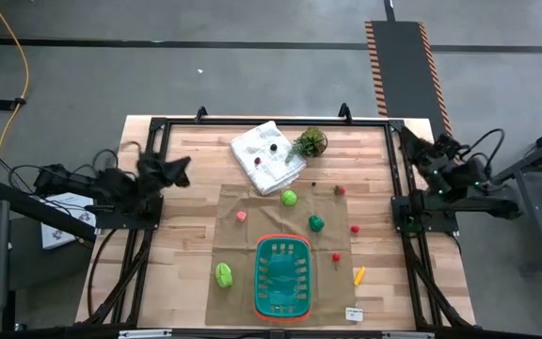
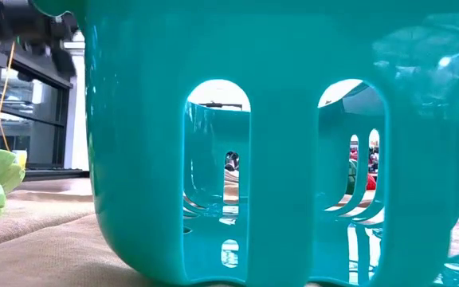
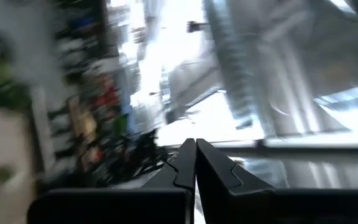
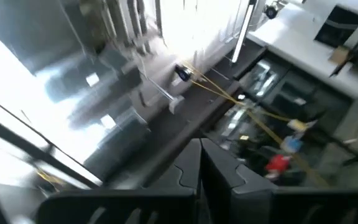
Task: Pick and placing Produce into tupperware
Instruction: Put the red raspberry into the blue bin
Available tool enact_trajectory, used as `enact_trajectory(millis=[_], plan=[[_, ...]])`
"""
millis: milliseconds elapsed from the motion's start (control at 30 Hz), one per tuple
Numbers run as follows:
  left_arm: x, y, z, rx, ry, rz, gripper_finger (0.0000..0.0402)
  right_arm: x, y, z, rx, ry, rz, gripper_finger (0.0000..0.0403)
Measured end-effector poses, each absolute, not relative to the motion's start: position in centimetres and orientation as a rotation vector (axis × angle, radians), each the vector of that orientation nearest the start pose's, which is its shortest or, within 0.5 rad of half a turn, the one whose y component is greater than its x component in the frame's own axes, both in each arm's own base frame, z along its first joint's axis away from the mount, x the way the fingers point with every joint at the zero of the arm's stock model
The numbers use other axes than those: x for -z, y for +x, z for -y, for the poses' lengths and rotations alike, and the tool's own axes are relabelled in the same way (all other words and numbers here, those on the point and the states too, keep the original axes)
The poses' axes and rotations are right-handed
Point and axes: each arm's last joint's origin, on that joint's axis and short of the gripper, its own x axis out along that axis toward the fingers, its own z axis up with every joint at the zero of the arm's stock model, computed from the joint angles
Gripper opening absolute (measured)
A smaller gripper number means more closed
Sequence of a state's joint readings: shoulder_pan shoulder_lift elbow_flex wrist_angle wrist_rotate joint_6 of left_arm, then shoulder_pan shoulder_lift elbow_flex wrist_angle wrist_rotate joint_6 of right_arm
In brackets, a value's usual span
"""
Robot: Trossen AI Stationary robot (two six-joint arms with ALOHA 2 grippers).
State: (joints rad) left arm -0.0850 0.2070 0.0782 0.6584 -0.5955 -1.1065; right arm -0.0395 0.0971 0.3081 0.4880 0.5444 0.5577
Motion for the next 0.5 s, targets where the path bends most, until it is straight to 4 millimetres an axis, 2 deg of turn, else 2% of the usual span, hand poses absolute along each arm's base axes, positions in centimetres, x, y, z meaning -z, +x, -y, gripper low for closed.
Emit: enact_trajectory(millis=[133, 233, 367, 500], plan=[[-27.4, 8.2, -0.8, -0.13, -1.021, 0.774, 0.0001, -33.3, 5.0, 1.7, 0.428, 0.566, 0.712, 0.0], [-30.6, 7.2, -0.8, -0.164, -0.909, 0.743, 0.0001, -36.1, 4.8, 1.7, 0.468, 0.477, 0.618, 0.0], [-34.2, 5.6, -1.0, -0.274, -0.784, 0.54, 0.0001, -39.8, 4.5, 1.6, 0.5, 0.381, 0.449, 0.0], [-36.8, 4.4, -1.1, -0.383, -0.726, 0.344, 0.0001, -42.4, 4.7, 1.6, 0.539, 0.323, 0.229, 0.0]])
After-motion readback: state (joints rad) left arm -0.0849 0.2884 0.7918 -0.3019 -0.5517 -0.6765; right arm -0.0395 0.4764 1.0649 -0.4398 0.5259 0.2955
